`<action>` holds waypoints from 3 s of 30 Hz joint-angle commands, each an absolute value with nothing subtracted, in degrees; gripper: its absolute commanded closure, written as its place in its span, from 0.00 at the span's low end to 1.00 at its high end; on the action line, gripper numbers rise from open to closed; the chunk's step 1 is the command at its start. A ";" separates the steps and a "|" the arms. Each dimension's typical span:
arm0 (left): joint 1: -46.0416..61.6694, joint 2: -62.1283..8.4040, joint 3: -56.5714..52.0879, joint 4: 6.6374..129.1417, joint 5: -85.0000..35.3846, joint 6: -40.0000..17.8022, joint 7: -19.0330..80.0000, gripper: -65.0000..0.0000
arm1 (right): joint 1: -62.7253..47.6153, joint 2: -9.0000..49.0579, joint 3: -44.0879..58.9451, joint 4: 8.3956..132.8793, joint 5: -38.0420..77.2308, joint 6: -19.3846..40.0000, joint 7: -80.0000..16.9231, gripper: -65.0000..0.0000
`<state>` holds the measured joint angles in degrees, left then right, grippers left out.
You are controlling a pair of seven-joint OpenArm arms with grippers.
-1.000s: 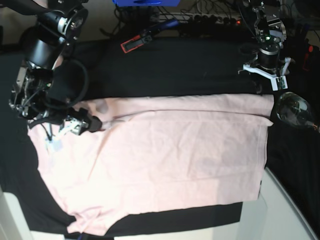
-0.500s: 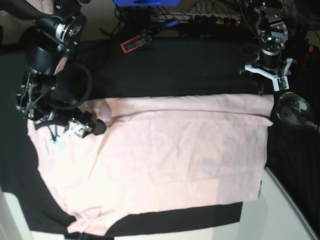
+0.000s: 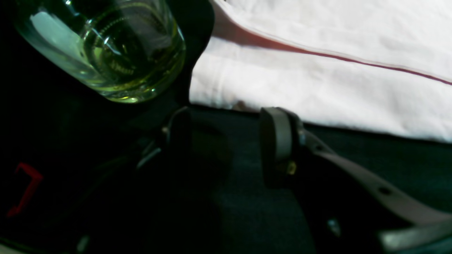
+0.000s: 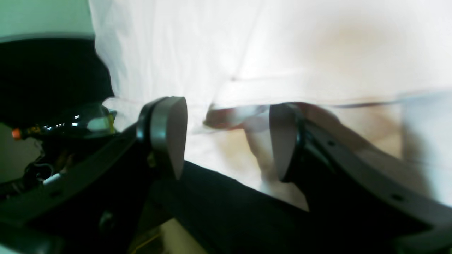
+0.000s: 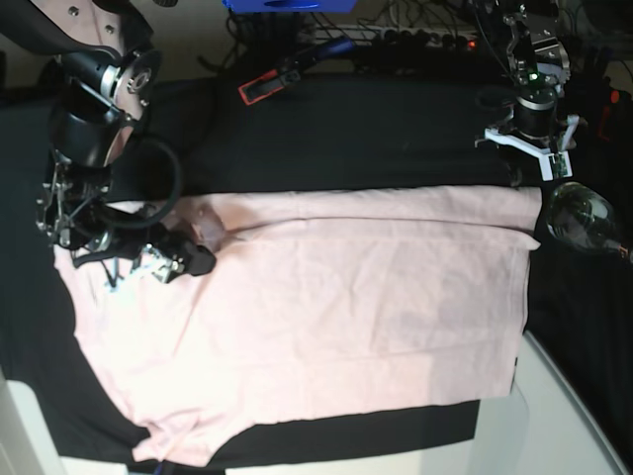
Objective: Fold the T-shirt properly
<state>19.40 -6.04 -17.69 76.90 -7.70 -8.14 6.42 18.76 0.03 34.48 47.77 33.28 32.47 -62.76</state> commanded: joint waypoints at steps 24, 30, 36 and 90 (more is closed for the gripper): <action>19.47 -6.55 -17.98 77.67 -7.96 -8.04 4.97 0.54 | 22.46 1.19 33.71 48.13 34.51 32.92 -58.95 1.00; 19.38 -6.55 -17.98 77.67 -7.96 -8.04 4.97 0.54 | 22.46 2.77 24.13 48.31 34.51 32.92 -58.42 1.00; 19.38 -6.55 -17.98 77.67 -7.96 -8.04 4.97 0.54 | 23.60 2.95 19.47 48.40 34.51 32.92 -57.01 1.00; 20.09 -6.55 -17.98 77.76 -7.96 -8.04 4.97 0.54 | 16.22 5.23 22.11 57.80 49.36 9.80 -55.69 0.39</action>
